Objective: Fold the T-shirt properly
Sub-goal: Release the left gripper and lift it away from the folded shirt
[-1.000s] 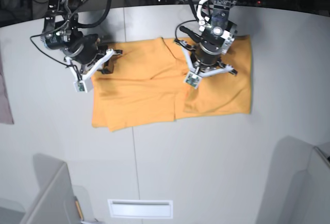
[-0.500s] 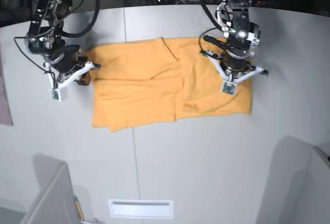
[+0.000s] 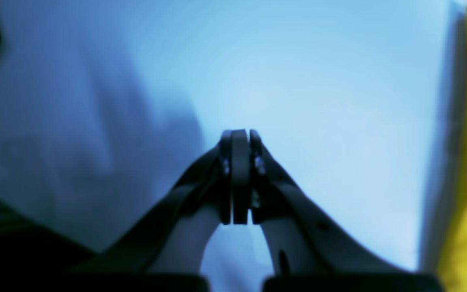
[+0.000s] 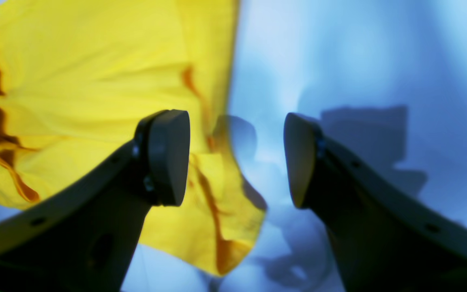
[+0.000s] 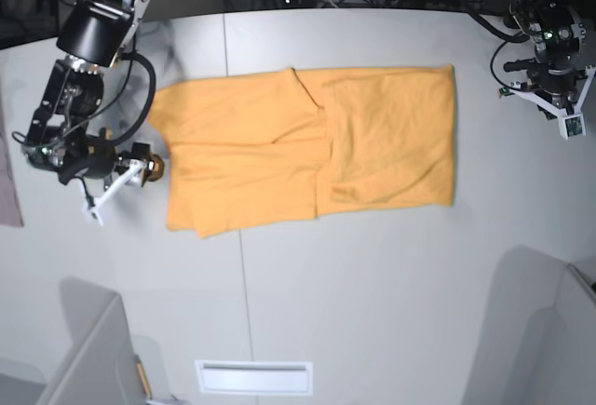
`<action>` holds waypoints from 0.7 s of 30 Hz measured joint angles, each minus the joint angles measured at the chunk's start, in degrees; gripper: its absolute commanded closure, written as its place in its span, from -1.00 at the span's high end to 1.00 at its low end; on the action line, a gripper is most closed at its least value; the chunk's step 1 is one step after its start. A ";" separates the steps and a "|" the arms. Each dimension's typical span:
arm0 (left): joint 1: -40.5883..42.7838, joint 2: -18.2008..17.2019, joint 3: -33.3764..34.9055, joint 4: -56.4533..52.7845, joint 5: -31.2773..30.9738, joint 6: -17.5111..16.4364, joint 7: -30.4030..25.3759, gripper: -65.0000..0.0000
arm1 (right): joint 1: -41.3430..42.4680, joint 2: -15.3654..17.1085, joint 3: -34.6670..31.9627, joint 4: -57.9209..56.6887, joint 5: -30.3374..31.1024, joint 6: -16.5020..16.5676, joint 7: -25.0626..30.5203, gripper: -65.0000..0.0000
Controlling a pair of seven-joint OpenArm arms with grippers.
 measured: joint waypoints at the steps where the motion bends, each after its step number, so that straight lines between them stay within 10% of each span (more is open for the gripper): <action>1: 0.70 -0.26 -0.15 -0.13 -0.90 -0.13 0.15 -1.00 | 0.72 0.11 0.33 -1.92 0.17 1.68 -0.07 0.07; 7: 1.03 -0.28 -0.13 -0.26 -0.92 -0.22 0.11 -1.00 | 4.85 0.55 1.40 -13.70 1.70 9.09 -0.79 0.07; 21: 0.48 0.02 6.54 -2.67 -1.01 -0.04 -0.07 -1.00 | 1.86 0.42 0.85 -16.79 16.28 9.03 -3.28 0.05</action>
